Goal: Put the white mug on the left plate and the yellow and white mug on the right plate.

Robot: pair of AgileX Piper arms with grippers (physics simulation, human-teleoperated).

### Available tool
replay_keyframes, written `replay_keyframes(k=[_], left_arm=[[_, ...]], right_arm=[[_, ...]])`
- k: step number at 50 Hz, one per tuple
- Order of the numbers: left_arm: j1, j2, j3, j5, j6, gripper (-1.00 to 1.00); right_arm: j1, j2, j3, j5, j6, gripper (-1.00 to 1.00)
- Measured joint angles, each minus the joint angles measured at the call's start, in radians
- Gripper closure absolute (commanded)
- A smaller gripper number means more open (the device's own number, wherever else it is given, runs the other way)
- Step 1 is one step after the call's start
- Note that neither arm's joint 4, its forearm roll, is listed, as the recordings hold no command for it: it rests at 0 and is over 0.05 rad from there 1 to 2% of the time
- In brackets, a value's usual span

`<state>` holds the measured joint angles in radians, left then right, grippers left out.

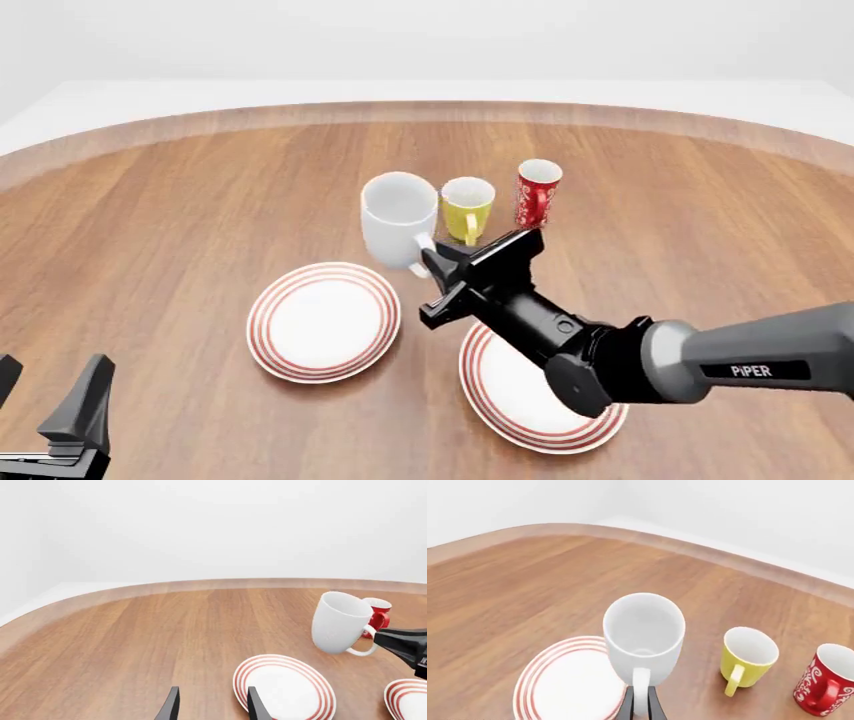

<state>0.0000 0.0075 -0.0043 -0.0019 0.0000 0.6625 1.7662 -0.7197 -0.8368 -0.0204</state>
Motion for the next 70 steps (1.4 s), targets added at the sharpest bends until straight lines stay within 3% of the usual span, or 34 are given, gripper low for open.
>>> replay_keyframes(k=[70], left_arm=[[0.0, 0.0, 0.0, 0.0, 0.0, -1.0]], right_arm=[[0.157, 0.247, -0.17, 0.008, 0.047, 1.0]])
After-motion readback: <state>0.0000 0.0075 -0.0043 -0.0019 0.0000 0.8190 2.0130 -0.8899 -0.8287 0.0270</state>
